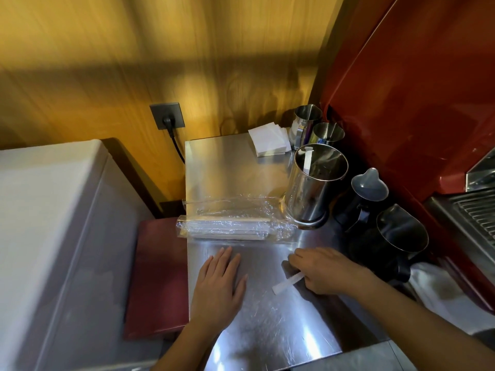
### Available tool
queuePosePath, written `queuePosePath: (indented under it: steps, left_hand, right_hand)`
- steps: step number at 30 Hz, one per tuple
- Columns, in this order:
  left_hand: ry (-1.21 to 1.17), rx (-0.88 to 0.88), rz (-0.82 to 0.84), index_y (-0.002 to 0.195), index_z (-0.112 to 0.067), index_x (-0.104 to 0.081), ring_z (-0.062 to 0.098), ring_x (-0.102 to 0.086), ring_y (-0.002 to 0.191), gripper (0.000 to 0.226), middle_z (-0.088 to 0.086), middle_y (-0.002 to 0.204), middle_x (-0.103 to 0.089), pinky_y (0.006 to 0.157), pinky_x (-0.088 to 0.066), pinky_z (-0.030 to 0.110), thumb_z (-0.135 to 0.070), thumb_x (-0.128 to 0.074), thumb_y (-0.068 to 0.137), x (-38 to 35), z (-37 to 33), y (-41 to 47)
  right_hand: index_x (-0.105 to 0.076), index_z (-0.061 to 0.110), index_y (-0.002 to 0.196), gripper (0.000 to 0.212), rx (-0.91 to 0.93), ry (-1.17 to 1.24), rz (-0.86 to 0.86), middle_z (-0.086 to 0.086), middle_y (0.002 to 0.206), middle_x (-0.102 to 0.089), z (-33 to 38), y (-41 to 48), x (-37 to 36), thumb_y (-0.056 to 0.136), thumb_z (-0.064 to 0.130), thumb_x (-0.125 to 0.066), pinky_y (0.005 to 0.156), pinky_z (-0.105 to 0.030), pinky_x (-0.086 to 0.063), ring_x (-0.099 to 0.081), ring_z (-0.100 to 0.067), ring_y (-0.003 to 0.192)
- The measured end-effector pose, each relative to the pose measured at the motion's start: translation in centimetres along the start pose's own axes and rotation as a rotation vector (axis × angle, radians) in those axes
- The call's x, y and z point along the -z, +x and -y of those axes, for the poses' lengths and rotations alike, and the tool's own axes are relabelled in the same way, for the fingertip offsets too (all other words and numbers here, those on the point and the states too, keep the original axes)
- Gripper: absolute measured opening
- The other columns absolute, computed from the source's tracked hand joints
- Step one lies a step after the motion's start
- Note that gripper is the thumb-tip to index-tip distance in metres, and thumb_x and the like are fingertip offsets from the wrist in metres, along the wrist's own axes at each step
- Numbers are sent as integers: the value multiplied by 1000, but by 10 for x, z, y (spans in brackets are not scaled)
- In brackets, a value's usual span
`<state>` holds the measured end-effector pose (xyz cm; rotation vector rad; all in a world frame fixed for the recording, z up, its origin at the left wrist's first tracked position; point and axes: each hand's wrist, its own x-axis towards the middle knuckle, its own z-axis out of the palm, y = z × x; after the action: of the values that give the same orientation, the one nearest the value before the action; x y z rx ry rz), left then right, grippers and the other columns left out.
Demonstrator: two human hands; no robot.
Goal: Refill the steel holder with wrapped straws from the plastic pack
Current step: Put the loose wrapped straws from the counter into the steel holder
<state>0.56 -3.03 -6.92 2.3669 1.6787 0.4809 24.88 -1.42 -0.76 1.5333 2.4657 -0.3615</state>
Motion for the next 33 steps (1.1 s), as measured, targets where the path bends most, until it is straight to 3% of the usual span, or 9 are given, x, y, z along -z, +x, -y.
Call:
queuePosePath:
  steps: [6, 9, 13, 19, 23, 25, 27, 30, 33]
  left_hand:
    - [8, 7, 9, 116, -13, -62, 26, -55, 119, 44, 10, 129, -60, 106, -25, 34, -39, -44, 86, 3, -1, 0]
    - [0, 5, 7, 115, -14, -63, 25, -56, 118, 44, 10, 128, -60, 104, -27, 35, -39, -44, 85, 3, -2, 0]
    - [-9, 0, 4, 115, -14, -63, 24, -55, 119, 45, 9, 127, -61, 103, -28, 34, -40, -44, 84, 3, -1, 0]
    - [-13, 0, 11, 115, -16, -64, 21, -54, 117, 46, 6, 124, -63, 101, -28, 31, -43, -46, 82, 1, 2, 1]
    - [-29, -1, 2, 116, -16, -63, 22, -57, 116, 46, 6, 125, -63, 102, -29, 32, -42, -47, 82, -2, 5, 0]
    - [-19, -7, -4, 115, -16, -63, 22, -58, 116, 45, 6, 124, -63, 102, -27, 32, -42, -47, 81, -2, 5, 0]
    - [-15, -10, -10, 114, -16, -64, 22, -58, 116, 45, 6, 124, -64, 102, -27, 31, -42, -47, 81, -1, 5, 0]
    - [-22, -7, -20, 113, -16, -65, 21, -57, 117, 45, 5, 124, -63, 102, -27, 31, -42, -47, 81, -1, 4, -1]
    - [-18, -8, -17, 113, -16, -65, 21, -56, 118, 44, 4, 124, -64, 102, -27, 31, -42, -48, 81, 1, 3, -1]
  right_hand:
    - [-38, 22, 84, 10, -90, 180, 114, -8, 105, -58, 6, 8, 3, 80, 15, -44, 63, -33, -35, -55, -30, 93]
    - [-30, 26, 78, 18, -110, 303, 29, -6, 90, -56, 9, 11, 25, 78, 17, -46, 64, -35, -40, -55, -29, 84]
    - [-39, 19, 86, 11, -119, 499, -247, -4, 72, -54, 12, 9, 77, 85, 18, -50, 55, -35, -40, -52, -21, 61]
    - [-51, 6, 100, 13, -157, 645, -890, -1, 72, -58, 4, -1, 150, 87, 8, -53, 52, -5, -41, -56, -1, 58]
    - [-48, -3, 106, 19, -211, 490, -1149, -13, 85, -57, -9, 4, 166, 89, 6, -49, 58, -25, -38, -51, -20, 63]
    - [-46, -5, 107, 21, -271, 400, -1106, -21, 87, -59, -16, 13, 163, 90, 7, -48, 57, -34, -41, -55, -30, 65]
    - [-45, -3, 104, 19, -370, 307, -912, -26, 87, -62, -25, 23, 155, 90, 10, -47, 60, -42, -45, -60, -41, 74]
    - [-50, 8, 101, 16, -450, 190, -465, -18, 95, -65, -41, 33, 144, 90, 19, -48, 71, -36, -35, -59, -39, 91]
    - [-53, 14, 98, 12, -438, 246, -369, -11, 90, -62, -52, 36, 146, 89, 22, -51, 73, -33, -34, -58, -35, 89]
